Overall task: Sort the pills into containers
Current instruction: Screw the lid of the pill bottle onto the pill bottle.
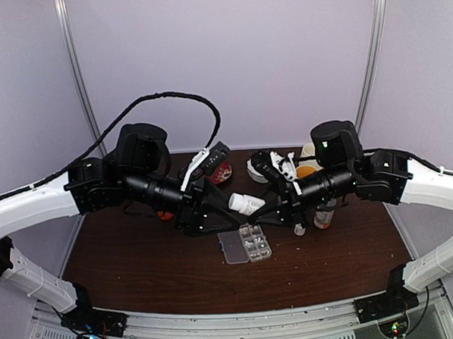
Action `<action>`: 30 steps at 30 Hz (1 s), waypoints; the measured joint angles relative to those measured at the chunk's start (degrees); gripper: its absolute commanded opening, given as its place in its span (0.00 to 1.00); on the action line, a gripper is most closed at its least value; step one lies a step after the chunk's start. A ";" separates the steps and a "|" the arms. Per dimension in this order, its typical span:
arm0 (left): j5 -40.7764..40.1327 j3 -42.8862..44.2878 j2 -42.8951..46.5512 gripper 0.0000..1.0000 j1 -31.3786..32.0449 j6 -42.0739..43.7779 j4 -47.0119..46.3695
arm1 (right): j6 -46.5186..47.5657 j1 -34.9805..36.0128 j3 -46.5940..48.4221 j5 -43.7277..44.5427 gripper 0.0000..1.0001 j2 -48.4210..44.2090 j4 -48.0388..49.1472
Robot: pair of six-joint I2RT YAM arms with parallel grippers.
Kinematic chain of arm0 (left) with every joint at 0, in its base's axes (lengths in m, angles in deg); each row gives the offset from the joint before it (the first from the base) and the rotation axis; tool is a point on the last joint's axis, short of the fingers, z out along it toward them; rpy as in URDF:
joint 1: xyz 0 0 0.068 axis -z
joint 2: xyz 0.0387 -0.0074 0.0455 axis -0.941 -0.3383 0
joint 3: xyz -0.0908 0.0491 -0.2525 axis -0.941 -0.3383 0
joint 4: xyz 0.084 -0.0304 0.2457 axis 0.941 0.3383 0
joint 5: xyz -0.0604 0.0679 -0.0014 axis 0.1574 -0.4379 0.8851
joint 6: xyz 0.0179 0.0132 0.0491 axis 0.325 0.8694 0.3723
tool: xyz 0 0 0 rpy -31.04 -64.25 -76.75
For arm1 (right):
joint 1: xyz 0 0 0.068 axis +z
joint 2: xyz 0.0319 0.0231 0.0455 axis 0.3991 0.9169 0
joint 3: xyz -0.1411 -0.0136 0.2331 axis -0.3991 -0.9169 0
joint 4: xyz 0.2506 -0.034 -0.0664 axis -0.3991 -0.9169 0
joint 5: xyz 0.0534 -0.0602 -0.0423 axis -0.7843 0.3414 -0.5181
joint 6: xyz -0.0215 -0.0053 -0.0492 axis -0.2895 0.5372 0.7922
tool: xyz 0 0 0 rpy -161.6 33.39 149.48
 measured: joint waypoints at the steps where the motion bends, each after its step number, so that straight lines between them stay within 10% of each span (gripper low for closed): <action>1: 0.17 0.00 0.00 0.75 0.00 -0.09 -0.02 | 0.02 0.02 0.00 -0.02 0.00 0.07 -0.11; 14: 0.66 -0.02 0.85 0.51 -0.66 -2.29 -2.51 | 1.03 0.92 0.09 -0.04 0.00 1.14 -2.56; 30: 0.72 -0.02 0.85 0.57 -0.81 -2.21 -2.91 | -0.09 1.14 0.07 1.05 0.00 1.14 -1.49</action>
